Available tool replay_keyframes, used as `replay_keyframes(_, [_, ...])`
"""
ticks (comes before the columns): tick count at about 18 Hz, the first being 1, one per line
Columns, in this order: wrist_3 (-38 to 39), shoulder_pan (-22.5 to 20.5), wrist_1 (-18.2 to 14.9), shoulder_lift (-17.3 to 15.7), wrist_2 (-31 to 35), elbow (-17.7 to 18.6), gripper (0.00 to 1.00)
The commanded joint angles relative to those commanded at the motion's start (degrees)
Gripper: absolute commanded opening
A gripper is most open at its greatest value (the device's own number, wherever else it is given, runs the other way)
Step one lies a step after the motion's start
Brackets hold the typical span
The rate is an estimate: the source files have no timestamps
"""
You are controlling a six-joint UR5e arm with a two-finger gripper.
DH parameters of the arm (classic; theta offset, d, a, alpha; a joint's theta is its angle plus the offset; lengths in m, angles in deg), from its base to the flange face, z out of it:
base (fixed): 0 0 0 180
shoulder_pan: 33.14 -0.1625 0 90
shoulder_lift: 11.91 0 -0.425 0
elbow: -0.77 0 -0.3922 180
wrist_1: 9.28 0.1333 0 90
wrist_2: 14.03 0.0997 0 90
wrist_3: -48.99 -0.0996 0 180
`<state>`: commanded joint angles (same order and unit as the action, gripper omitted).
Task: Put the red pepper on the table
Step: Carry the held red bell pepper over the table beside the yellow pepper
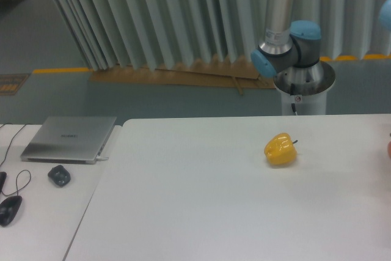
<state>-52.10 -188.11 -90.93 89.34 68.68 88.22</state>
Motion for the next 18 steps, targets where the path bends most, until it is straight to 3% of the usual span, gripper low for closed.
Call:
replay_keyframes(2, [3.68,2.9,1.31,0.0,0.0,-0.09,0.56])
replay_keyframes(6, [11.07,9.14,8.43,1.14,0.61,1.22,0.56])
replay_keyframes(10, [12.4,10.47,14.14,2.19,0.79,2.99,0.56])
replay_keyframes(16, [13.89,12.75,19.59,6.41,5.44,2.11,0.56])
replay_keyframes(18, [14.25,13.54,20.04,7.55,6.33,1.76,0.56])
